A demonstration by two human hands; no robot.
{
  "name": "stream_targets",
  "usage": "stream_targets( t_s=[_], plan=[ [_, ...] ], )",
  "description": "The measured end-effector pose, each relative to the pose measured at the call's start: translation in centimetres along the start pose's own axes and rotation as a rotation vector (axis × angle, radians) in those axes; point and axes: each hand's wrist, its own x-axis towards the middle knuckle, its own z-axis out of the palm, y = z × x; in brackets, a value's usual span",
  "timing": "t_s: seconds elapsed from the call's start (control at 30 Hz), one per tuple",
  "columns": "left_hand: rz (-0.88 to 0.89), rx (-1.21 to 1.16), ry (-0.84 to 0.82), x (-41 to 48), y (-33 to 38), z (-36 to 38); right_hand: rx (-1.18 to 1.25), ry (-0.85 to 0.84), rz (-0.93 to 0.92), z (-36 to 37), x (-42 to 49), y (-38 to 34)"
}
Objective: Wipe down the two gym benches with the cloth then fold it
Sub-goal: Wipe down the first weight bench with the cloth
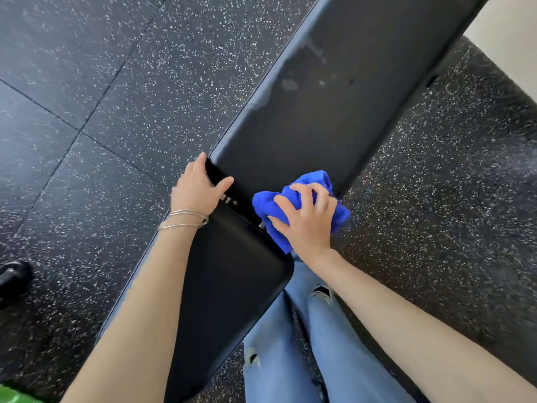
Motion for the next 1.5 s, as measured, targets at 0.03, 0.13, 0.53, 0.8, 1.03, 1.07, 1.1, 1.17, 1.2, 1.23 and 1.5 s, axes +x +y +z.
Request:
stream_targets(
  t_s=[0.03, 0.13, 0.53, 0.8, 1.03, 1.07, 1.1, 1.17, 1.2, 1.23, 1.5],
  plan=[
    [0.024, -0.008, -0.018, 0.4, -0.2, -0.3, -0.014, 0.015, -0.049, 0.0, 1.2, -0.4],
    [0.078, 0.01, -0.035, 1.3, -0.2, -0.7, 0.029, -0.001, -0.166, -0.1, 3.5, -1.2],
    [0.068, 0.022, -0.029, 0.0, 3.4, -0.4, 0.07, -0.039, -0.433, -1.3, 0.4, 4.5],
    [0.114, 0.04, -0.039, 0.3, 3.5, -0.6, 0.053, -0.019, 0.429, -2.1, 10.8, 12.9],
    [0.066, -0.012, -0.029, 0.2, 4.0, -0.3, 0.035, -0.054, 0.32, -0.7, 7.3, 7.1],
    [0.051, -0.018, -0.022, 0.3, 4.1, -0.3, 0.022, -0.081, 0.184, -0.7, 6.3, 6.8],
    [0.04, -0.022, -0.012, 0.3, 4.2, -0.2, 0.011, -0.113, 0.041, -0.7, 5.9, 7.1],
    [0.026, -0.026, 0.008, 0.3, 4.4, 0.0, 0.023, -0.155, -0.277, -1.2, 7.1, 9.5],
    [0.016, -0.029, 0.015, 0.3, 4.5, 0.1, 0.03, -0.154, -0.453, -1.5, 8.5, 11.4],
    [0.004, -0.033, 0.023, 0.2, 4.7, 0.2, 0.024, -0.144, -0.605, -1.7, 10.1, 13.3],
    [-0.083, -0.075, 0.108, 0.4, 5.9, 1.2, -0.063, -0.056, 0.415, -1.7, 20.9, 18.2]
  ],
)
